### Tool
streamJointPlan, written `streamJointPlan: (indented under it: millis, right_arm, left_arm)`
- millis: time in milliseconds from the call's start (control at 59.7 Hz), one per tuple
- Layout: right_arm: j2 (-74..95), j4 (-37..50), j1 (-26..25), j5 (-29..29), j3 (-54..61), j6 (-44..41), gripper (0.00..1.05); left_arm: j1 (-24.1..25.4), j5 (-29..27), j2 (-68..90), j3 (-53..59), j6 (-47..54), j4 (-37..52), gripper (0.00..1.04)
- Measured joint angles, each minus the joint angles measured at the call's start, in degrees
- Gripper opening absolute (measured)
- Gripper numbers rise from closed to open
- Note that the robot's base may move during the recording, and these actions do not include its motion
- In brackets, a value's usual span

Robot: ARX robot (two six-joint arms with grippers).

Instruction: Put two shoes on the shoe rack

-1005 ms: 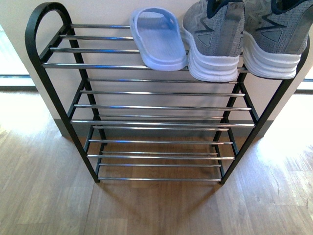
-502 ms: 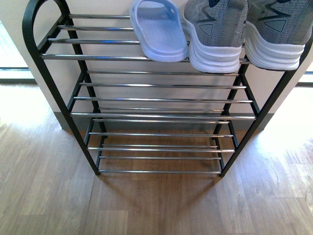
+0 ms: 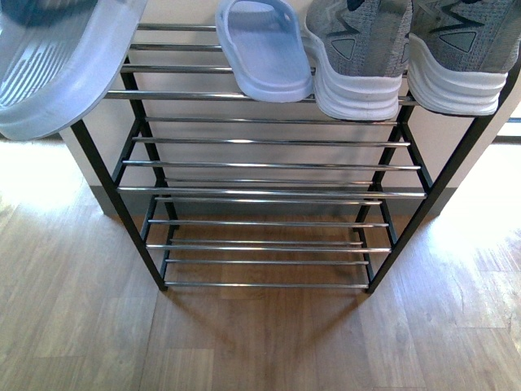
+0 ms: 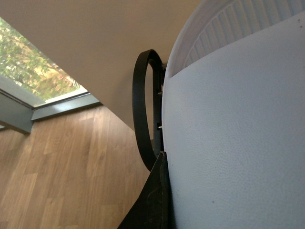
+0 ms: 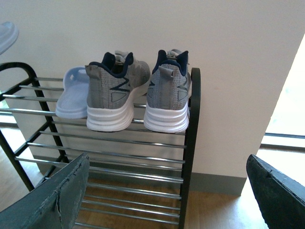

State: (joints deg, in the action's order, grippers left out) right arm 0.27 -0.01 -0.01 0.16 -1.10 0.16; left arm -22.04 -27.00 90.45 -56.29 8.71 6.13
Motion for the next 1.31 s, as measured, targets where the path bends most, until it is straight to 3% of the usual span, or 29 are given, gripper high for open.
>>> streamJointPlan:
  millis: [251,402,519,938,1005,1105,1306]
  right_arm:
    - [0.0,0.0,0.0,0.0,0.0,0.0,0.96]
    - [0.0,0.0,0.0,0.0,0.0,0.0,0.96]
    - [0.0,0.0,0.0,0.0,0.0,0.0,0.96]
    - [0.0,0.0,0.0,0.0,0.0,0.0,0.96]
    - [0.0,0.0,0.0,0.0,0.0,0.0,0.96]
    - [0.0,0.0,0.0,0.0,0.0,0.0,0.96]
    - [0.0,0.0,0.0,-0.1,0.0,0.0,0.96]
  left_arm:
    - [0.1,-1.8,1.7,-3.1,-4.4,-3.1,0.02]
    - [-3.2,-5.6,2.1,-3.2,-5.2,-2.3,0.02]
    - [-7.4,-9.2,-0.7,0.4,-5.7,-0.8,0.02]
    - [-13.4,-20.7,-18.0,16.5,-13.5,-4.4,0.02]
    - [-11.6,-17.7,-23.7,20.5,-14.0,-4.3,0.02]
    - [-9.1,-18.6,-25.8,21.8,-14.4,-4.4,0.02]
    - [-9.2,-17.9,-26.0,21.9,-14.6,-4.4,0.02]
